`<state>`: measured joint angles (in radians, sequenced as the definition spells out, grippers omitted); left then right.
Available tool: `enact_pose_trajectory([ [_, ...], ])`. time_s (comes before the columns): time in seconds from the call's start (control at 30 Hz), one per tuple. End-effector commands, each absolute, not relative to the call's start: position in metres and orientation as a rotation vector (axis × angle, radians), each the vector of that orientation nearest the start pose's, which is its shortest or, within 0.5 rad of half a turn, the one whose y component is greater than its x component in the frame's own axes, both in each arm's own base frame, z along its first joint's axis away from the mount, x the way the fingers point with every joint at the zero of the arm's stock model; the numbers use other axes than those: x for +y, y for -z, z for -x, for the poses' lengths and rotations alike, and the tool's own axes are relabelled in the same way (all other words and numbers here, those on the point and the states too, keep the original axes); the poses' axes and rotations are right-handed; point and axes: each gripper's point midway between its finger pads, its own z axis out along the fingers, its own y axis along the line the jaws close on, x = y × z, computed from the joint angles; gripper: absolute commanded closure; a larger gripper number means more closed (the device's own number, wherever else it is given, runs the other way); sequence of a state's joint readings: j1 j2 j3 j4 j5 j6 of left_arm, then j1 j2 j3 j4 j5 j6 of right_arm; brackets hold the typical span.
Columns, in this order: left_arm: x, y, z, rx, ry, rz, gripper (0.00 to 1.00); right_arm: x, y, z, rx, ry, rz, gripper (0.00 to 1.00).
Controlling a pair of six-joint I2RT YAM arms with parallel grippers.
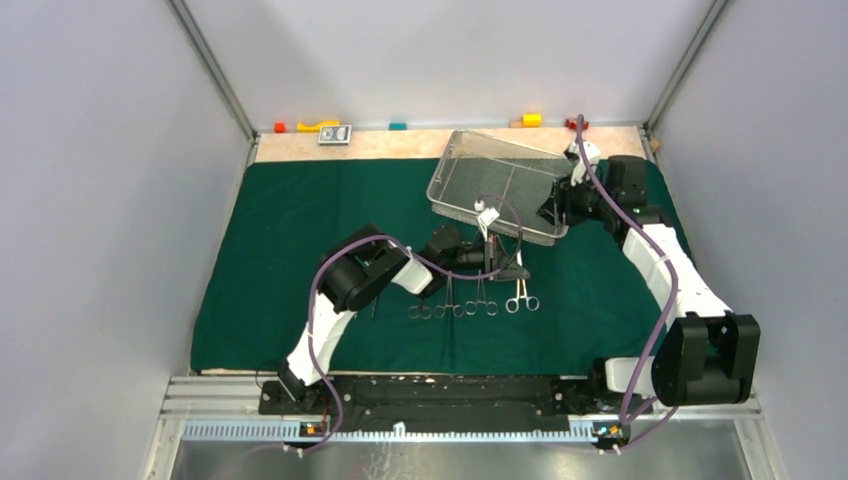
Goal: Open and lay out the surgical kit
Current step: Place the medical item in the surgical kit.
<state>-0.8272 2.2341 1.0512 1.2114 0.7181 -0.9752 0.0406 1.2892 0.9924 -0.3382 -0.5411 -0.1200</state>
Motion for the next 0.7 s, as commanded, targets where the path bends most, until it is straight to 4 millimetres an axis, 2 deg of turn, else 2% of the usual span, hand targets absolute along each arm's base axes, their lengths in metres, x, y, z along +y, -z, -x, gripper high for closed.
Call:
enact_pose_trajectory([
  [0.0,-0.475,-0.106,-0.245,1.768,1.867,-0.613,0.99,0.101,-0.200,-0.355,2.035,-0.555,0.492,0.52],
  [0.23,-0.471,-0.087,-0.254,1.821,1.850,-0.577,0.98,0.100,-0.197,-0.354,2.041,-0.556,0.489,0.52],
  [0.67,-0.472,-0.074,-0.259,1.864,1.847,-0.586,0.90,0.099,-0.193,-0.355,2.051,-0.561,0.486,0.52],
])
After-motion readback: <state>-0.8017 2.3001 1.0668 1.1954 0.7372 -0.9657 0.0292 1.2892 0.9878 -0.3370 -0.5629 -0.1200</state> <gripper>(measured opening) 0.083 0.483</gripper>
